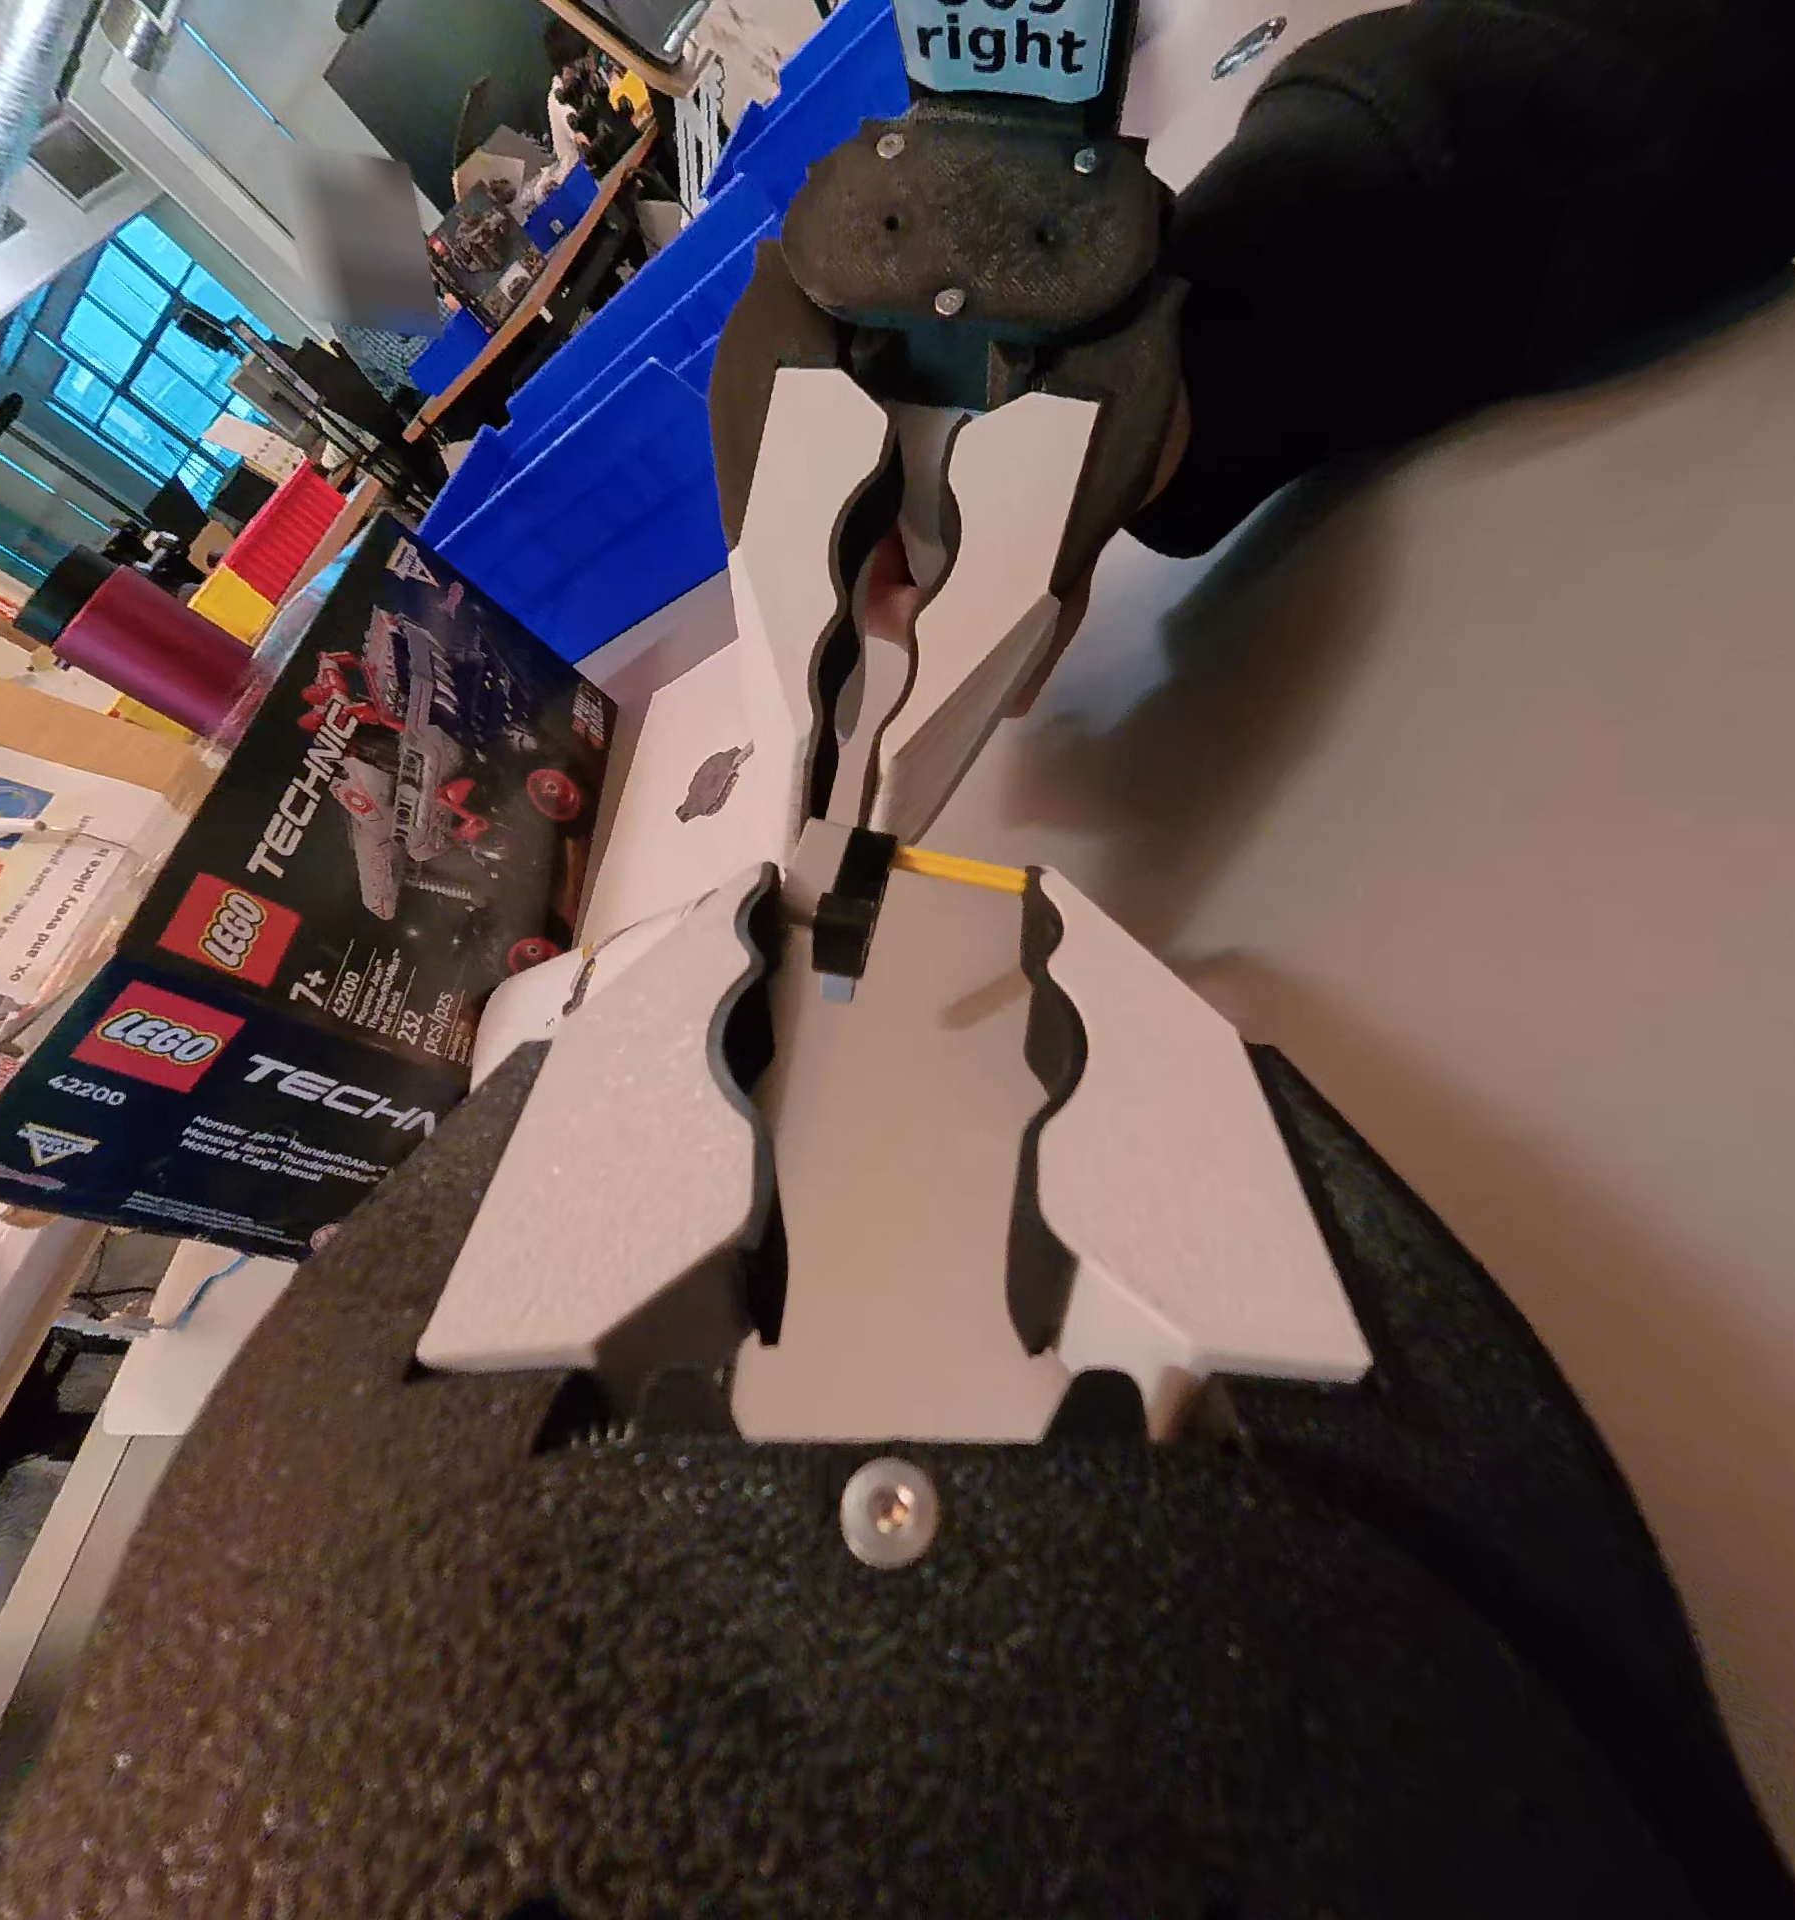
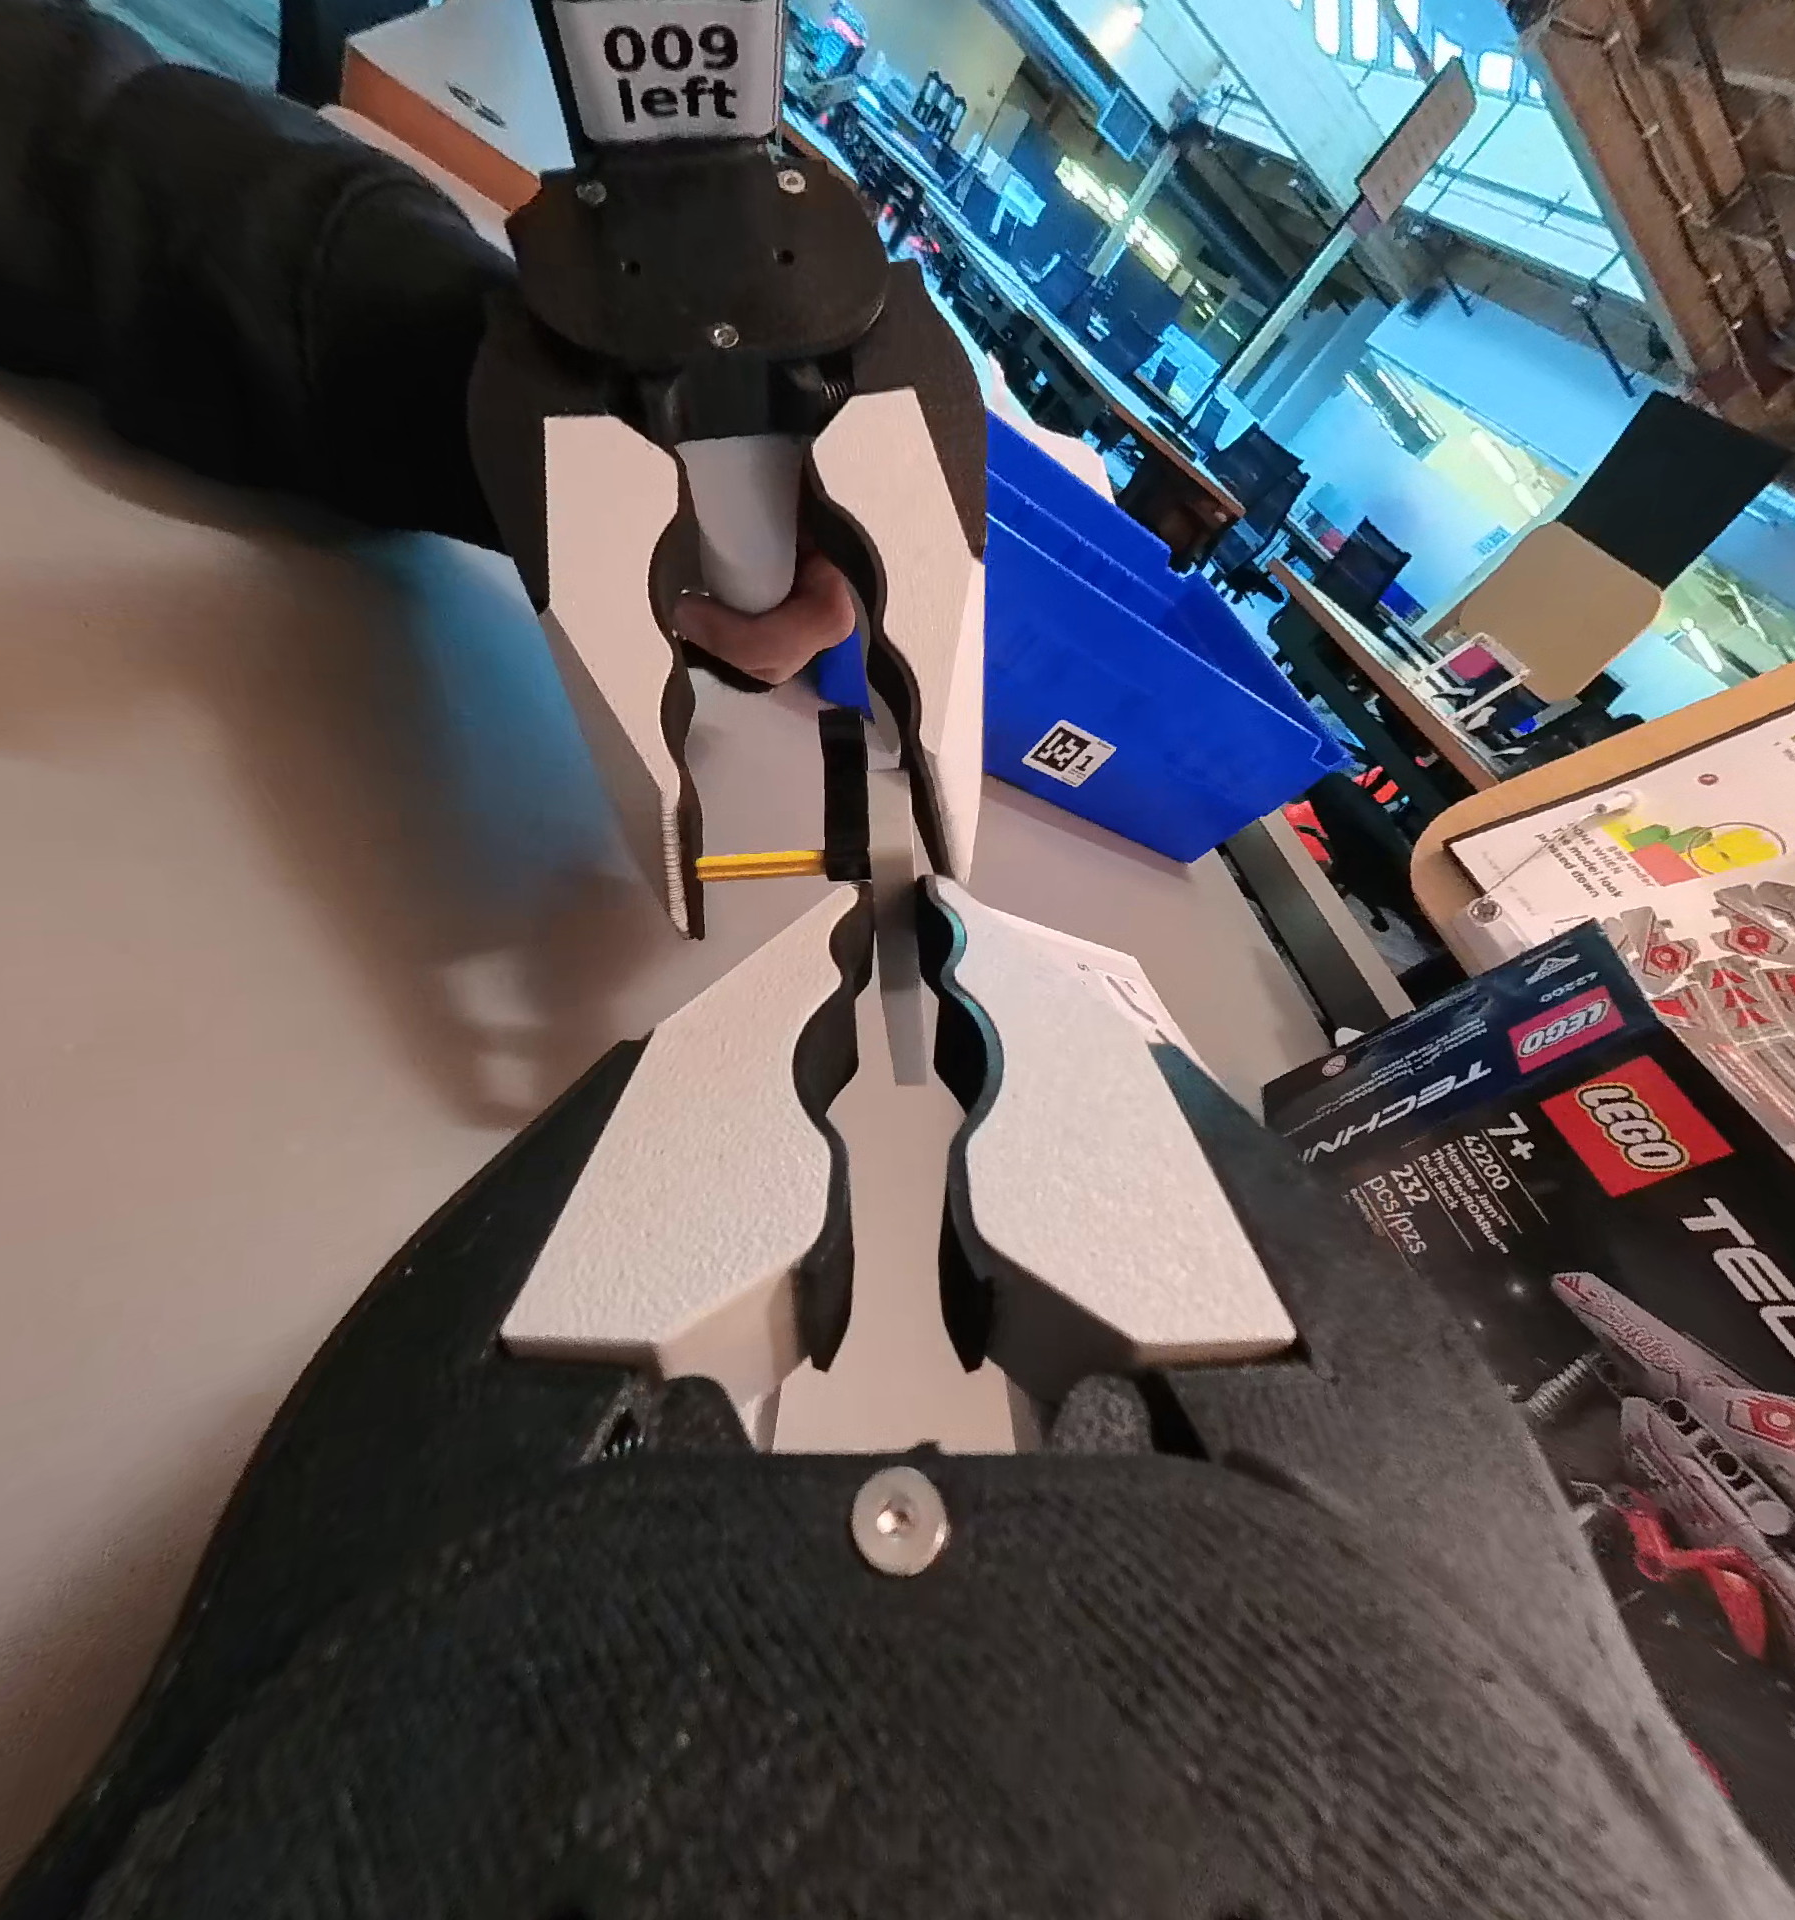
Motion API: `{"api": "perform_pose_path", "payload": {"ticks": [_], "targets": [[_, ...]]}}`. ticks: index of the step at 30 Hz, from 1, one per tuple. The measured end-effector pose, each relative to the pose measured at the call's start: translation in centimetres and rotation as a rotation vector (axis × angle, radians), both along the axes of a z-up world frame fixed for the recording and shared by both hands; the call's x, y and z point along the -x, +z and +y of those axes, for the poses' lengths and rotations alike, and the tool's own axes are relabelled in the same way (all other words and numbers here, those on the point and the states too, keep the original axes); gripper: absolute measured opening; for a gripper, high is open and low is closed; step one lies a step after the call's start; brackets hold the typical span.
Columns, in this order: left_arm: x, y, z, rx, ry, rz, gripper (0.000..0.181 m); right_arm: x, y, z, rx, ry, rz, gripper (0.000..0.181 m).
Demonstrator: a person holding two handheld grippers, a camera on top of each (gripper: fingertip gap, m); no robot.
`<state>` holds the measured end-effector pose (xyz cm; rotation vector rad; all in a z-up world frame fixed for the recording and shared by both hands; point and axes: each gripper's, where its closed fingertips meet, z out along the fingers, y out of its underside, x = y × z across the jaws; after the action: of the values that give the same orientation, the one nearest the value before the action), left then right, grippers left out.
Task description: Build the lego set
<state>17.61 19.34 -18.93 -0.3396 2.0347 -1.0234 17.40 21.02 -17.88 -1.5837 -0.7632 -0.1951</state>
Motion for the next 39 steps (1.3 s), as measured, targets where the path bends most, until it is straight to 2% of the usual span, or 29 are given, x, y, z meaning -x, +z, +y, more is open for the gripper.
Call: {"api": "perform_pose_path", "payload": {"ticks": [17,25,39], "targets": [[-0.1,-0.2,-0.2,0.030,0.001,0.023,0.044,-0.2,-0.3,-0.1,0.028,0.003,0.028,0.006],[0.7,-1.0,-0.3,0.044,-0.044,0.093,0.043,0.2,-1.0,-0.1,0.060,0.022,-0.002,0.006],[0.5,-1.0,-0.1,0.064,-0.020,0.115,0.042,0.0,-1.2,0.1,0.061,-0.006,-0.042,0.006]]}}
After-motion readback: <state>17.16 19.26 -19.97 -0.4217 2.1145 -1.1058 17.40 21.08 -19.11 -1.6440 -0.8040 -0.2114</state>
